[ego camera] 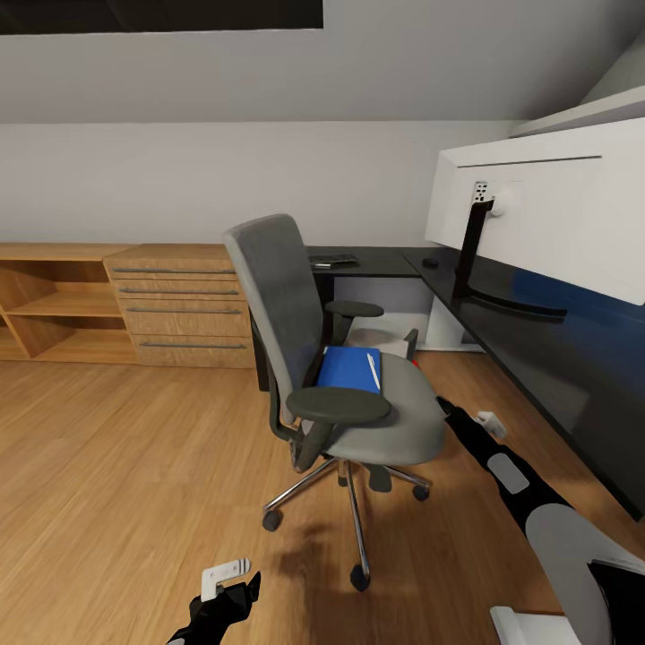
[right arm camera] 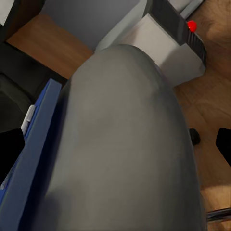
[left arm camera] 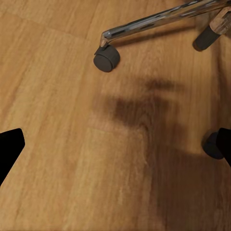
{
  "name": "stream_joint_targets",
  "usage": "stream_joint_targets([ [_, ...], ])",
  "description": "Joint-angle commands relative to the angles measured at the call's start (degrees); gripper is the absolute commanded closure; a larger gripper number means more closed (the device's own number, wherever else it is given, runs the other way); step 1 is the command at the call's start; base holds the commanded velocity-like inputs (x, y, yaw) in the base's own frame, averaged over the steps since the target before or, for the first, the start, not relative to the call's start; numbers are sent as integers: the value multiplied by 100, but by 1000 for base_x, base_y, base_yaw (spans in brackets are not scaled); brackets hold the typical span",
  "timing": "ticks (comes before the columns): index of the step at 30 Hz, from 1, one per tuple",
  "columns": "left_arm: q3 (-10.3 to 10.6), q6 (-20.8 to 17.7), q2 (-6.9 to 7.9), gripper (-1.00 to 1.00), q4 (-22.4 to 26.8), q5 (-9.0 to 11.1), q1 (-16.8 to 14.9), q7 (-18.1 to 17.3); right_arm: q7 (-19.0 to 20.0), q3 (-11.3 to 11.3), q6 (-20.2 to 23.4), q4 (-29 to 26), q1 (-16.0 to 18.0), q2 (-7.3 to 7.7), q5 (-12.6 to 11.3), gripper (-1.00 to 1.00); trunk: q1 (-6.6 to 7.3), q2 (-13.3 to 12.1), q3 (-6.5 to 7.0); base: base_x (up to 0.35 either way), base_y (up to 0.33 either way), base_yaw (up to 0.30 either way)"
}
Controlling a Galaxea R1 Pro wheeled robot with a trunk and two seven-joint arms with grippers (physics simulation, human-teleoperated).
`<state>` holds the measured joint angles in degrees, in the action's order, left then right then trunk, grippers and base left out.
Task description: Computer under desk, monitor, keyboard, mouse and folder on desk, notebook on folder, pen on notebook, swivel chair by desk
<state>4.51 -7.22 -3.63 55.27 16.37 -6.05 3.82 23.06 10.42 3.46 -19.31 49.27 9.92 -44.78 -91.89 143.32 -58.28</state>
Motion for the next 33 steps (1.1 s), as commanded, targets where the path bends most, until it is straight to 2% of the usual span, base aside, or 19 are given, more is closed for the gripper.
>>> stream_joint_targets([
  [1, 15, -25, 3, -100, 10, 60, -1, 40, 30, 23, 39, 4, 3, 3, -74, -100, 1, 2, -5, 0, 0, 0],
  [9, 13, -22, 3, -100, 10, 57, -1, 40, 27, 22, 49, 99, 2, 10, -167, -100, 1, 2, -5, 0, 0, 0],
  [23, 15, -23, 3, -100, 10, 57, -1, 40, 9, 53, 57, 282, 2, 11, -187, -100, 1, 2, -5, 0, 0, 0],
  [33, 15, -21, -3, -100, 10, 56, -1, 40, 18, 383, 431, 312, 3, 60, -175, -100, 1, 2, -5, 0, 0, 0],
])
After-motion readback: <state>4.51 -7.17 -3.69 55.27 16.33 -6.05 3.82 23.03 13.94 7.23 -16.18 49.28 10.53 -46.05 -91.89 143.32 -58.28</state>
